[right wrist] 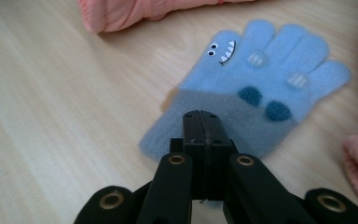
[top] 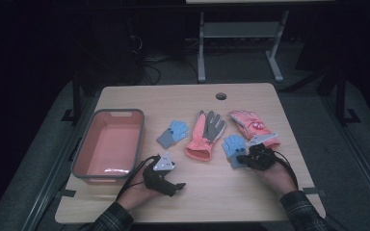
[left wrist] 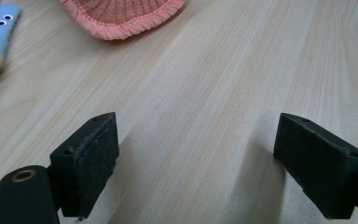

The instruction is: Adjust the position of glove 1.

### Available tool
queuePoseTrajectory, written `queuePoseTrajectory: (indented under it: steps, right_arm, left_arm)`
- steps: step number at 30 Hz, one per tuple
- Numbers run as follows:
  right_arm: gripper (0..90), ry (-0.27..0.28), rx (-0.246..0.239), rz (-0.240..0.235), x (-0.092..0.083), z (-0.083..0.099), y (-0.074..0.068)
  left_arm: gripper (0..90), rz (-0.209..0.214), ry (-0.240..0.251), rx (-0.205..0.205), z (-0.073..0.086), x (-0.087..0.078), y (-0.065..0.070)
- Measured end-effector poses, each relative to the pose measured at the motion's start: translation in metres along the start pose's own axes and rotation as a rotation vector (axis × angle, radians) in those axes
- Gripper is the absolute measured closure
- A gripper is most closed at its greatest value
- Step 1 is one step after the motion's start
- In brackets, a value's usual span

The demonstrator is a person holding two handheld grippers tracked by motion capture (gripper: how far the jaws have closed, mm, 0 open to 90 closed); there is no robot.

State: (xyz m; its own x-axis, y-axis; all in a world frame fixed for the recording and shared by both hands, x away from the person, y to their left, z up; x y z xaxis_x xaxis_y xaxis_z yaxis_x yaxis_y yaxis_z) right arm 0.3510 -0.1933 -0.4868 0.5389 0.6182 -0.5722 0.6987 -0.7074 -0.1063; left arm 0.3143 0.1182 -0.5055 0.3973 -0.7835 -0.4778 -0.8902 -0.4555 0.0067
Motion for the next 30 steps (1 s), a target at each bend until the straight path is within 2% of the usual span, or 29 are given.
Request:
queuePoseTrajectory:
  steps: [7, 24, 27, 30]
  right_arm:
    - [90.0, -0.006, -0.013, -0.022, -0.006, 0.005, -0.010]
    - [90.0, -0.017, -0.038, -0.109, -0.025, 0.022, -0.053]
    - [90.0, -0.001, -0.040, -0.102, -0.028, 0.021, -0.053]
    - [90.0, 0.007, -0.031, -0.074, -0.030, 0.019, -0.042]
  left_arm:
    - [13.3, 0.000, 0.000, 0.000, 0.000, 0.000, 0.000]
    - [13.2, 0.000, 0.004, -0.002, 0.000, 0.000, 0.000]
    - [13.2, 0.000, 0.005, -0.003, 0.000, 0.000, 0.000]
    - [13.2, 0.000, 0.001, 0.001, 0.000, 0.000, 0.000]
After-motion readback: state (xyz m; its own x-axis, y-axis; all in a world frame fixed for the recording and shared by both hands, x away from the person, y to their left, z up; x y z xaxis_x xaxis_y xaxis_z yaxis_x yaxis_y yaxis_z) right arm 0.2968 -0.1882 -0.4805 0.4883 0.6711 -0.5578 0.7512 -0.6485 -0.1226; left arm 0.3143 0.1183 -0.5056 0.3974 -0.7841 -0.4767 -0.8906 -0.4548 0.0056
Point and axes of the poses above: each handheld gripper's, and its own axes: x roughly forward along the jaws, z roughly out of its underside, y roughly to its right, the point moved 4 cm from there along x, roughly forward along the jaws, and after that the axes turned 15 degrees about y, right-handed, at the moved point
